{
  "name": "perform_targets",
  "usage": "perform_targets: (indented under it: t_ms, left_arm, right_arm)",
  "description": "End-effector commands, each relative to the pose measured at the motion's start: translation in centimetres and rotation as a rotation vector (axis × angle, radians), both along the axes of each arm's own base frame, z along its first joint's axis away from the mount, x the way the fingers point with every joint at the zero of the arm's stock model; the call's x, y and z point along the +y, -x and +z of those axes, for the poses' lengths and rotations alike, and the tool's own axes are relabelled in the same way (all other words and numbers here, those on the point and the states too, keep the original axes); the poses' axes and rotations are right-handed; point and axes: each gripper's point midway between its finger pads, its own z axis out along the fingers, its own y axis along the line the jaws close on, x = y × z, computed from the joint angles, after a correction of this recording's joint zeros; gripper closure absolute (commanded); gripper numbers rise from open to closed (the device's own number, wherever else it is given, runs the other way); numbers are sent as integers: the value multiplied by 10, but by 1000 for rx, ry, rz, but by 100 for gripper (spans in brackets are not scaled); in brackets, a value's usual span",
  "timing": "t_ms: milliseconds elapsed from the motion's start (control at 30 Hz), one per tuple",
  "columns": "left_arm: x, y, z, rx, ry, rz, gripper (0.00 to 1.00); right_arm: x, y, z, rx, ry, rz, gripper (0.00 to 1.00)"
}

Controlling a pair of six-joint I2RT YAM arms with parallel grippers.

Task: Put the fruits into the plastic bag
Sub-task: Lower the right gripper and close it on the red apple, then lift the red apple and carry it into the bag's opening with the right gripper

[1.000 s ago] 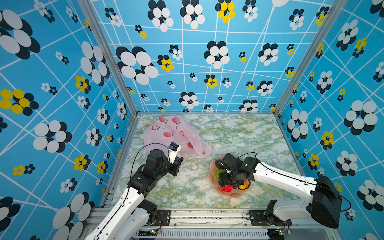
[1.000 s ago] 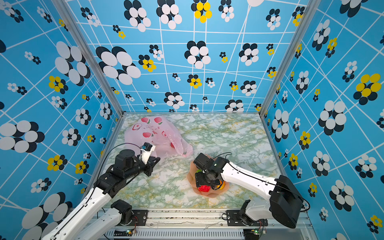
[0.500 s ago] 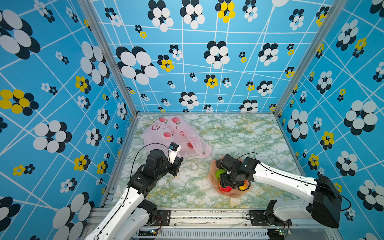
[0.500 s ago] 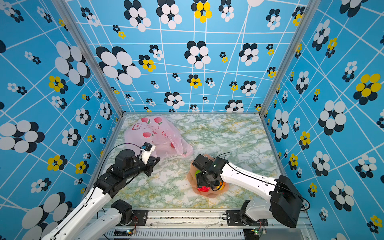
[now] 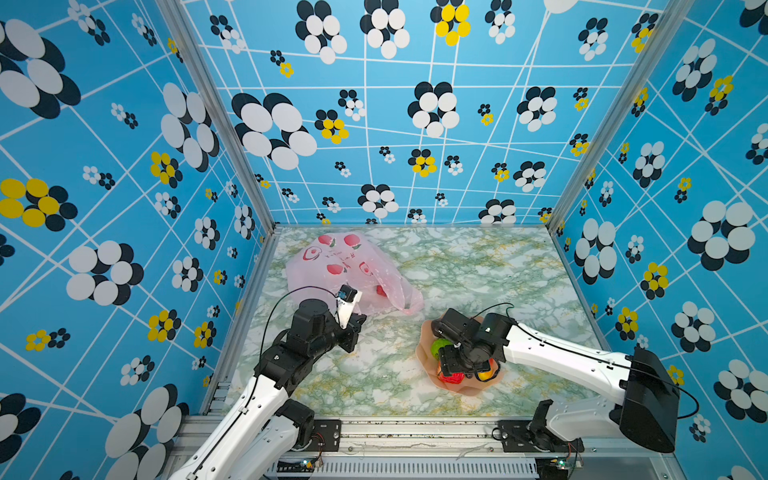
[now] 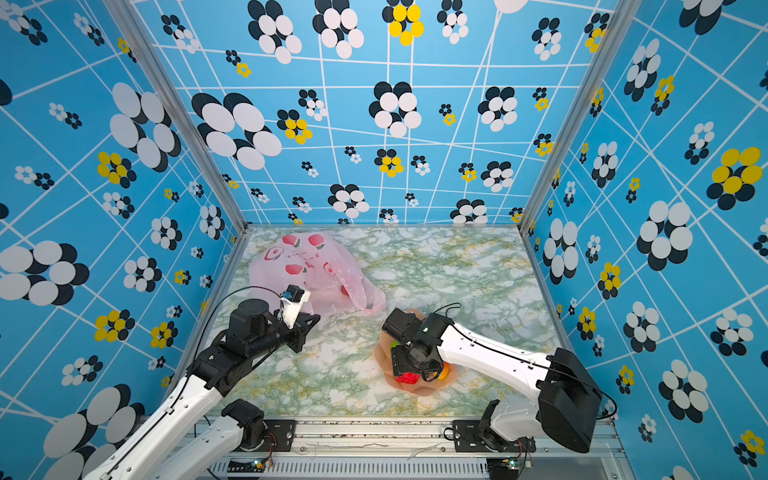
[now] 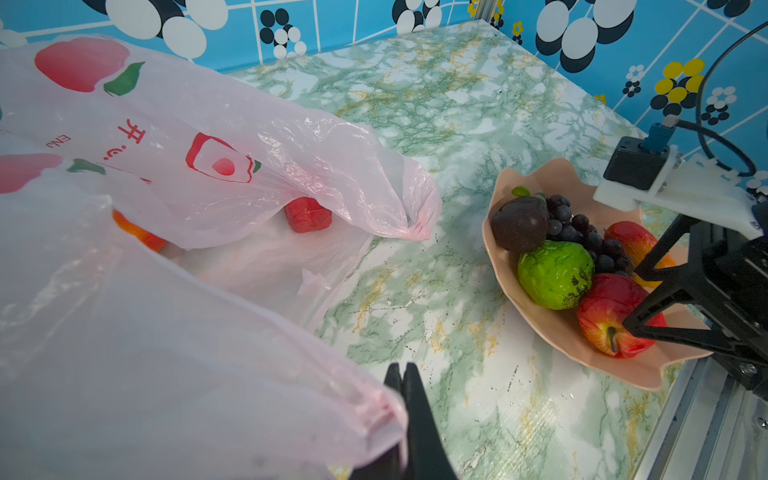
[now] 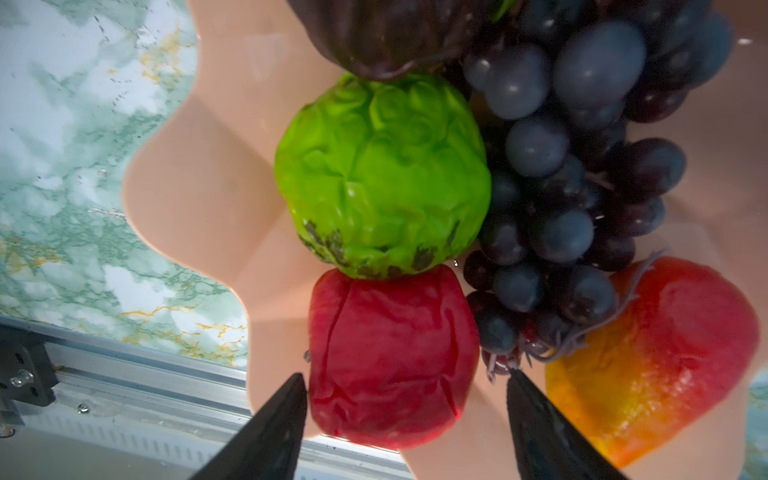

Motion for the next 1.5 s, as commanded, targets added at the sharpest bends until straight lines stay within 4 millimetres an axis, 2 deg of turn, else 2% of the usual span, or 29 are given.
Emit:
perform_targets:
  t_ms: [0,200,400,600,833,933,1267,1367,1467]
  left_arm:
    - [1,2,-1,-17,-10,-7,100]
    - [4,1,1,-36,-14,7,100]
    - [8,-2,4,-44,-10,24,100]
    - [9,-2,5,-48,-7,30,100]
    - [8,-2,3,-40,-6,25,100]
    - [8,-3,2,-36,-5,23,100]
    - [5,-4,-3,-11,2,11,100]
    - [4,-4,-4,-6,4,8,100]
    - [2,-4,-5,-2,8,0,100]
  right_arm:
    - [7,2,-3,19,-9,-7,23]
    - [11,2,-8,36,-10,-17,16]
    - [12,3,-11,48,-16,-25,16]
    - [11,3,-9,45,-10,-26,22]
    - [2,2,-3,25,16,-39,38]
    - [-2,0,7,-7,9,-55,44]
    - [-11,-7,61,-142,-120,-105,47]
    - [-2,-12,79,-183,-222,-113,47]
    - [18,-18,96,-208,-353,-103,48]
